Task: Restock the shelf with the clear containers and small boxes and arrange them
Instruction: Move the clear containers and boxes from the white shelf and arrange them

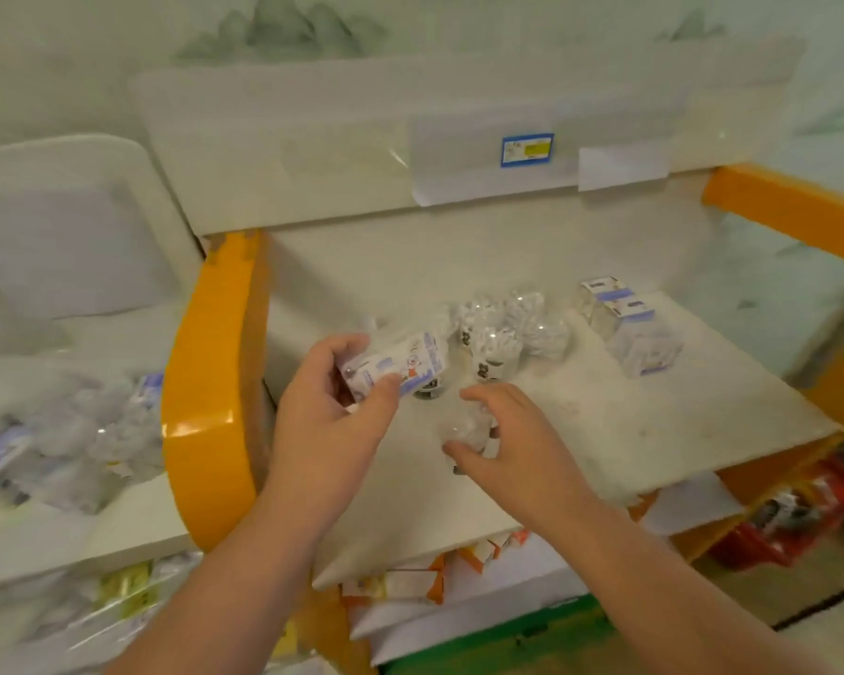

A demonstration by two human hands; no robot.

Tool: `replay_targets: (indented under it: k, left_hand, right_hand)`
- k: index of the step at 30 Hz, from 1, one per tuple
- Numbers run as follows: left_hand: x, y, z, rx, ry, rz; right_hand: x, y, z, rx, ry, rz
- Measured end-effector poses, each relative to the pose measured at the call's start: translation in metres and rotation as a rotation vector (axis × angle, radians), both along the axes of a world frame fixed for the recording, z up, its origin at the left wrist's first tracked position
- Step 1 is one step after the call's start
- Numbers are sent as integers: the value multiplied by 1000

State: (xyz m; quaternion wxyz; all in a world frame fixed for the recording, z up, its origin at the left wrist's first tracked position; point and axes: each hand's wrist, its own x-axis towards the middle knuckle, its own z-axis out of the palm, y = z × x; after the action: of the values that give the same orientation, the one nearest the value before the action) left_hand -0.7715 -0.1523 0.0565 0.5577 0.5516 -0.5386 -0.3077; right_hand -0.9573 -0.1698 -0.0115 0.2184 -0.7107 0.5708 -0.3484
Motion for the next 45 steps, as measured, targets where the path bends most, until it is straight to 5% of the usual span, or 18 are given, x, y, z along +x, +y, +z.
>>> replay_targets:
  k: [8, 20, 34, 45]
  left_hand:
    - [-8, -3, -3, 39, -49, 194]
    - [-22, -13, -15, 144, -133, 280]
    - [-141, -76, -32, 135, -82, 33]
    - [-274, -116, -74, 168, -285, -272]
  right_hand:
    - [42, -67, -21, -18, 145, 329]
    - [2, -81, -22, -35, 7, 379]
    - [-210, -73, 11, -131, -109, -16]
    - [-319, -40, 7, -80, -32, -135]
